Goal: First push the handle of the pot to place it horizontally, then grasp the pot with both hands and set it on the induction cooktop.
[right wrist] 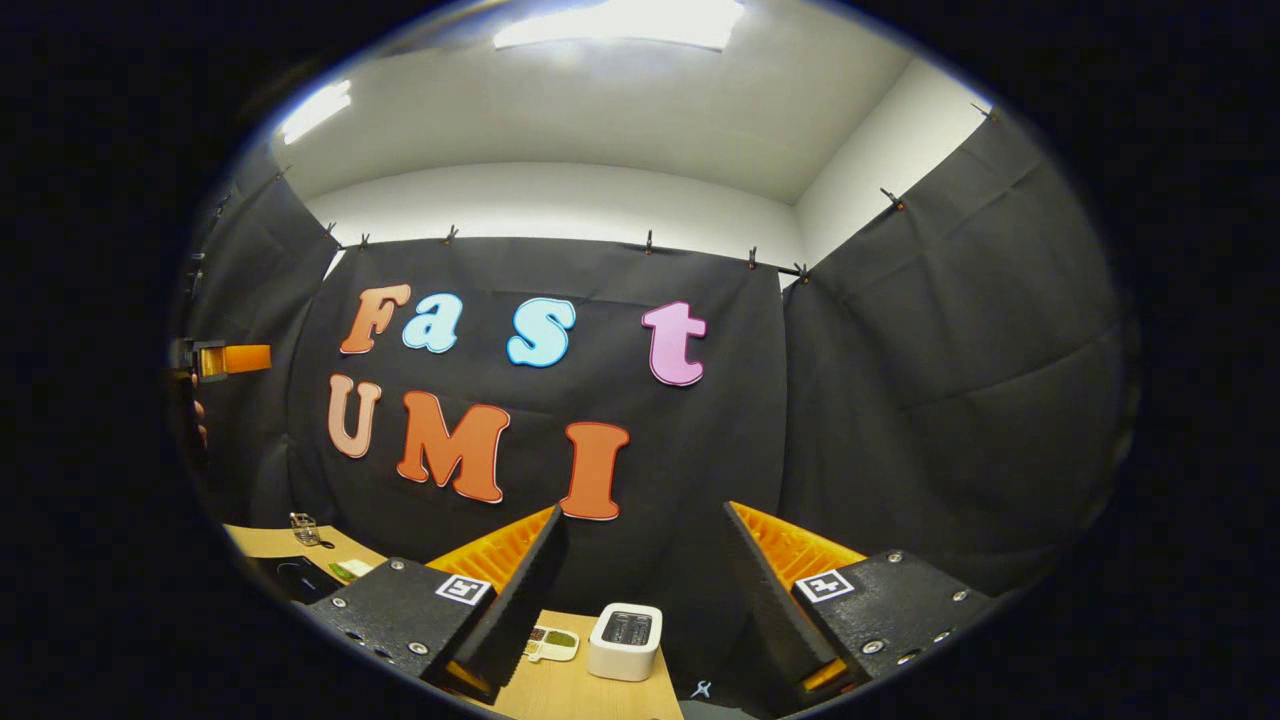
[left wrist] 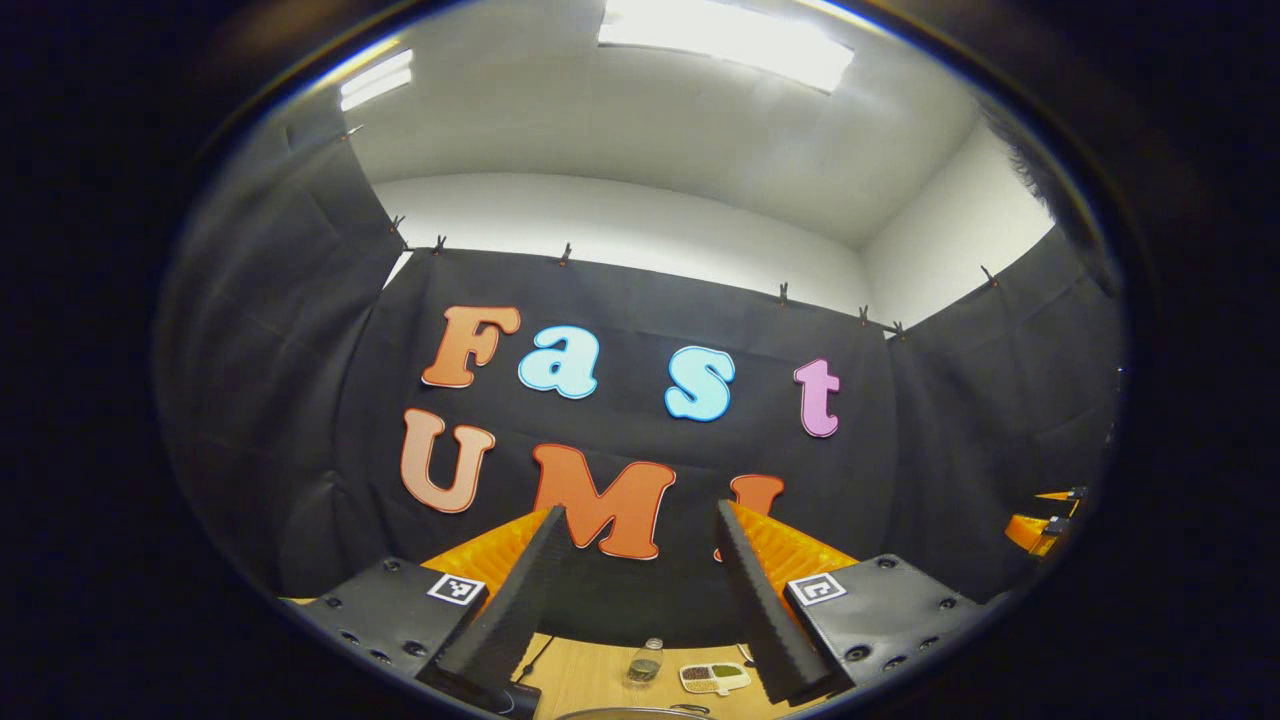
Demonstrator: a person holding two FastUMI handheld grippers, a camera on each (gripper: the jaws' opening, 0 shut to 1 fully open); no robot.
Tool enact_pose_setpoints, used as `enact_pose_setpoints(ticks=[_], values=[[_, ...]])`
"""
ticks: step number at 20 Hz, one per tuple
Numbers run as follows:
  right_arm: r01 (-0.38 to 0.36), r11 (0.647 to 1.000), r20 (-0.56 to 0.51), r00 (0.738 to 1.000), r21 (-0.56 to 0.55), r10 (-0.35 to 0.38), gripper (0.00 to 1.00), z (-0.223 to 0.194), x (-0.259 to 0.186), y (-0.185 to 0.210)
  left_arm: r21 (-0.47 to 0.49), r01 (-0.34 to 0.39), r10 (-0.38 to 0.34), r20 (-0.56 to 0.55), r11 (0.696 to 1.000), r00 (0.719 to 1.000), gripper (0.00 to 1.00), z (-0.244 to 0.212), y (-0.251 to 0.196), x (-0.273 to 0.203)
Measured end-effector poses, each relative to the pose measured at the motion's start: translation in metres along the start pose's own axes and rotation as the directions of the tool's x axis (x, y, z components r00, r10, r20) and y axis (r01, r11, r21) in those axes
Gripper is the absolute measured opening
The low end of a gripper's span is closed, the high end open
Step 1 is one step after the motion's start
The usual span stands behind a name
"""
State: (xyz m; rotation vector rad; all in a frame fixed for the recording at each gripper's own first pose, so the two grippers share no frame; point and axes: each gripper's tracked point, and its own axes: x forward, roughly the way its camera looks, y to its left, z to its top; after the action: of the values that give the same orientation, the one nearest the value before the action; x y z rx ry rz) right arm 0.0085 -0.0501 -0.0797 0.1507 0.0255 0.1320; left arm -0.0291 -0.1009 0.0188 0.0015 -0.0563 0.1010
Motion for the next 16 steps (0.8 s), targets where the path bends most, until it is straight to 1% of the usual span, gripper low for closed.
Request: enact_pose_setpoints(ticks=[1,2,3,4,5,6,7,9,10,11,12,13,14,15,16], values=[[0.006,1.0,0.001,1.0,-0.002,-0.006,0.97,0.001,0.0,0.003,-0.005,-0.01,0.009,-0.039,1.0,0.999,0.94,-0.013,0.005,0.001],[0.011,1.0,-0.005,1.0,0.0,-0.011,0.95,0.0,0.001,0.006,-0.005,-0.019,0.019,-0.096,1.0,0.995,0.94,-0.03,0.011,0.001],[0.008,1.0,-0.013,1.0,0.006,-0.008,0.95,-0.002,-0.001,0.01,-0.001,-0.016,0.016,-0.156,1.0,0.988,0.95,-0.047,0.013,0.003],[0.007,1.0,-0.017,1.0,0.015,-0.007,0.95,-0.004,-0.001,0.014,0.007,-0.023,0.024,-0.218,1.0,0.976,0.94,-0.065,0.016,0.001],[0.007,1.0,-0.025,1.0,0.025,-0.007,0.95,-0.008,0.0,0.016,0.015,-0.029,0.032,-0.284,0.999,0.958,0.98,-0.084,0.021,0.0],[0.01,0.999,-0.036,0.999,0.036,-0.008,0.95,-0.012,0.0,0.019,0.019,-0.028,0.033,-0.349,0.999,0.937,0.94,-0.106,0.024,-0.004],[0.009,0.999,-0.049,0.999,0.042,-0.007,0.95,-0.018,-0.001,0.021,0.02,-0.025,0.031,-0.408,0.999,0.913,0.92,-0.125,0.025,-0.007],[0.015,0.999,-0.07,0.997,0.031,-0.013,0.95,-0.025,-0.002,0.023,0.011,-0.02,0.023,-0.516,1.0,0.856,0.89,-0.16,0.026,-0.02],[0.016,1.0,-0.079,0.997,0.021,-0.014,0.97,-0.028,-0.003,0.024,0.001,-0.003,0.003,-0.56,1.0,0.828,0.84,-0.173,0.024,-0.026],[0.018,1.0,-0.086,0.996,0.009,-0.017,0.95,-0.03,-0.004,0.025,0.002,-0.003,0.004,-0.601,1.0,0.799,0.82,-0.185,0.023,-0.03],[0.017,1.0,-0.095,0.995,0.0,-0.017,0.95,-0.033,-0.005,0.026,-0.007,-0.004,-0.002,-0.64,1.0,0.768,0.75,-0.198,0.023,-0.036],[0.019,1.0,-0.104,0.994,-0.005,-0.019,0.95,-0.037,-0.007,0.027,-0.027,-0.012,-0.01,-0.684,1.0,0.73,0.68,-0.214,0.022,-0.045],[0.021,1.0,-0.117,0.993,-0.003,-0.021,0.95,-0.041,-0.008,0.028,-0.022,-0.042,0.012,-0.738,0.999,0.674,0.42,-0.234,0.026,-0.055],[0.017,1.0,-0.136,0.991,0.006,-0.016,0.95,-0.048,-0.012,0.031,0.012,-0.087,0.062,-0.793,0.996,0.606,0.37,-0.251,0.036,-0.073],[0.018,1.0,-0.149,0.989,0.018,-0.015,0.95,-0.052,-0.014,0.033,0.028,-0.114,0.086,-0.833,0.993,0.546,0.08,-0.265,0.042,-0.087]])
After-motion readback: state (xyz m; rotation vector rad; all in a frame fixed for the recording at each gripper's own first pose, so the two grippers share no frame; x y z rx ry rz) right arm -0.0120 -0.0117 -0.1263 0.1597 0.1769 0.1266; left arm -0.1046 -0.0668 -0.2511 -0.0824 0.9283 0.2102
